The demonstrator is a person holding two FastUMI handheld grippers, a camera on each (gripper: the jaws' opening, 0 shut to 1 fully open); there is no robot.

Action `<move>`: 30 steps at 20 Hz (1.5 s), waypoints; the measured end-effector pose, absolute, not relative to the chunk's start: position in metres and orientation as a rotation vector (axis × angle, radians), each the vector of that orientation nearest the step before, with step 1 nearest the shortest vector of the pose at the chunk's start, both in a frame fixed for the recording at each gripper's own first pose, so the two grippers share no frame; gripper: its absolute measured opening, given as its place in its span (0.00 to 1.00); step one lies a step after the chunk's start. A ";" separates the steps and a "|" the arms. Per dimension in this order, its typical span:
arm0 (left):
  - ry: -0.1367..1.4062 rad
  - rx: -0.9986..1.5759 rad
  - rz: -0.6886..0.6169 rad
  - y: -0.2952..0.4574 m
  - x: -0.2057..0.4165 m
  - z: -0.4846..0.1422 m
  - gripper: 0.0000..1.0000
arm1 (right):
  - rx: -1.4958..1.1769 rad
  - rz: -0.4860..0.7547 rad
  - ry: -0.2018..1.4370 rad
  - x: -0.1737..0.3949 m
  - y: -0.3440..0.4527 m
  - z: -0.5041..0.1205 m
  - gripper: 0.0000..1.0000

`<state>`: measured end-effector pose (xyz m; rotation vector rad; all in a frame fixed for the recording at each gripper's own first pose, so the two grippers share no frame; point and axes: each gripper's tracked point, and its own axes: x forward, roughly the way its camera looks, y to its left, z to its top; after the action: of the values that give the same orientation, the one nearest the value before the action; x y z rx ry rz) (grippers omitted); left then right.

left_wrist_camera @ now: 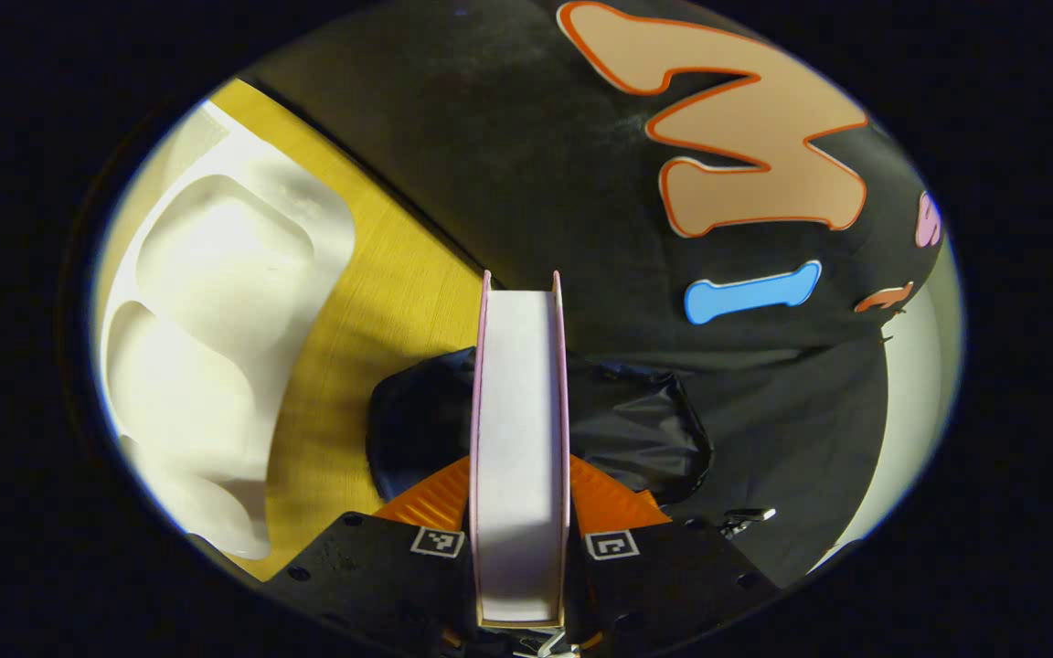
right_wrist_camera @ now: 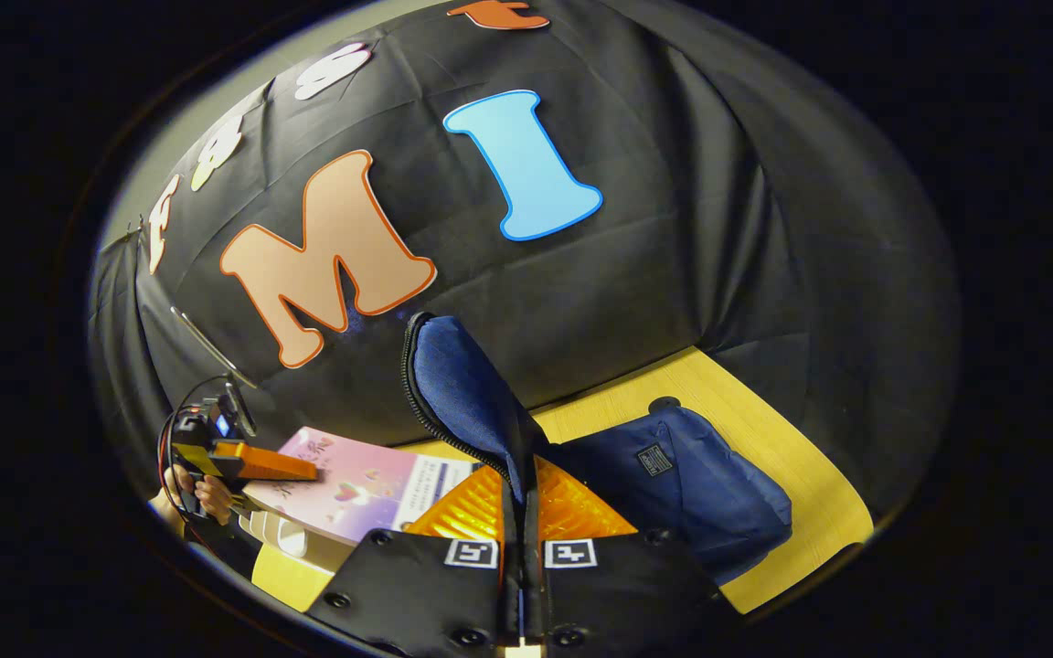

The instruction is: Open the schoolbag, grab two books from the bookshelf and put them into the schoolbag.

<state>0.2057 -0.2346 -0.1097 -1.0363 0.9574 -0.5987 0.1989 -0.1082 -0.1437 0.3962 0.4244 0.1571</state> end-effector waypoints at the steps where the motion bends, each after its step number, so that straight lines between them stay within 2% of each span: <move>1: 0.967 -1.052 -0.604 -0.244 0.206 -0.113 0.34 | 0.401 0.156 0.423 0.199 -0.109 -0.143 0.05; 7: 1.044 -1.106 -0.611 -0.307 0.200 -0.146 0.34 | 0.430 0.158 0.420 0.200 -0.108 -0.144 0.05; 8: 1.058 -1.091 -0.613 -0.316 0.198 -0.153 0.36 | 0.434 0.159 0.420 0.200 -0.108 -0.143 0.09; 9: 1.065 -1.085 -0.620 -0.325 0.197 -0.157 0.36 | 0.436 0.160 0.418 0.201 -0.108 -0.143 0.05; 15: 1.054 -1.120 -0.647 -0.375 0.205 -0.169 0.32 | 0.459 0.158 0.418 0.206 -0.105 -0.141 0.05; 16: 1.062 -1.137 -0.648 -0.381 0.204 -0.172 0.36 | 0.462 0.154 0.414 0.209 -0.105 -0.144 0.02; 20: 1.044 -1.258 -0.621 -0.398 0.210 -0.184 0.36 | 0.463 0.164 0.408 0.207 -0.106 -0.138 0.03; 24: 1.031 -1.314 -0.611 -0.419 0.216 -0.196 0.31 | 0.442 0.186 0.408 0.206 -0.103 -0.137 0.03; 25: 1.044 -1.318 -0.612 -0.425 0.214 -0.201 0.34 | 0.439 0.189 0.409 0.206 -0.102 -0.136 0.03; 27: 1.069 -1.323 -0.618 -0.435 0.210 -0.206 0.31 | 0.418 0.192 0.415 0.206 -0.101 -0.138 0.03; 30: 1.083 -1.304 -0.574 -0.441 0.209 -0.214 0.34 | 0.408 0.195 0.417 0.206 -0.103 -0.137 0.04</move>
<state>0.2095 -0.4414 -0.2138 -1.3044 1.0829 -0.5740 0.2060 -0.1032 -0.1373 0.4082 0.4167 0.1949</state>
